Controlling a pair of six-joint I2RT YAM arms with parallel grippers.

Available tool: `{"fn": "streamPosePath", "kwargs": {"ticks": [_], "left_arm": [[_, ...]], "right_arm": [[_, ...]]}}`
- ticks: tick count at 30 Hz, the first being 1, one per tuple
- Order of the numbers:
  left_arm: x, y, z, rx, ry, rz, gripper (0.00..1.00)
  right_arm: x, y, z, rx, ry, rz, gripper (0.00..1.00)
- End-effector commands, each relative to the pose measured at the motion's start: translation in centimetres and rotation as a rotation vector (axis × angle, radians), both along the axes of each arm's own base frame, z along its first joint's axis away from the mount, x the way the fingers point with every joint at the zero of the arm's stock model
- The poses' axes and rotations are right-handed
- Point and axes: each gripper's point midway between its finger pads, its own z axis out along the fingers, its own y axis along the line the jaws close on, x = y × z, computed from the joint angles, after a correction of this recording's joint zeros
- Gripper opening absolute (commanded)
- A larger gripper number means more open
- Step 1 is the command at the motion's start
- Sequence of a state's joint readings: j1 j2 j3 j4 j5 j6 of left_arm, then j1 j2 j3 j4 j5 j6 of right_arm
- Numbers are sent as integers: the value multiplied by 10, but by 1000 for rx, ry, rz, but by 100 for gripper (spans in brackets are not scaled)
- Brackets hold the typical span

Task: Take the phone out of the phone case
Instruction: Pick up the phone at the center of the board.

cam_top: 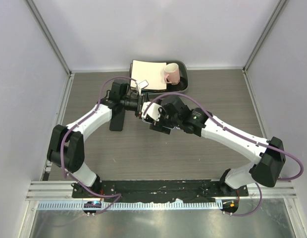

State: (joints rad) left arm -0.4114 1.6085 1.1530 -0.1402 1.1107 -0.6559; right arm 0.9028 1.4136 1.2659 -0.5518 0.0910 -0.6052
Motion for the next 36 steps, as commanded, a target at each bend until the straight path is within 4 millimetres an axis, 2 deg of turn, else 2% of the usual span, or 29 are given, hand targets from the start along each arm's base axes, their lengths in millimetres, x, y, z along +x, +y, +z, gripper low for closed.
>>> {"fn": "streamPosePath", "kwargs": {"ticks": [1,4,7,9,17,21,25,32,36], "left_arm": [[-4,-2,14,-44,-36,-28,67],[-5,-2,13,-45,-33,-32,55],[-5,-2,12,-46,-29,-34,50],[-5,-2,12,-45,-31,-30,44],[-8,0,8,-40,-36,-28,36],[-9,0,8,-43,-30,-36,26],[-8,-1,7,-42,-28,-36,22],[-5,-1,6,-39,-31,-28,16],[-5,-2,5,-40,-26,-31,5]], "right_arm": [[9,16,41,109,-96,7,1],[10,14,38,104,-102,-1,1],[13,12,41,107,-118,-19,1],[14,12,41,104,-124,-20,1],[17,8,43,101,-146,-34,1],[16,6,46,104,-151,-37,1],[15,7,47,111,-148,-30,1],[4,12,43,116,-103,23,1],[2,12,44,121,-98,26,1]]}}
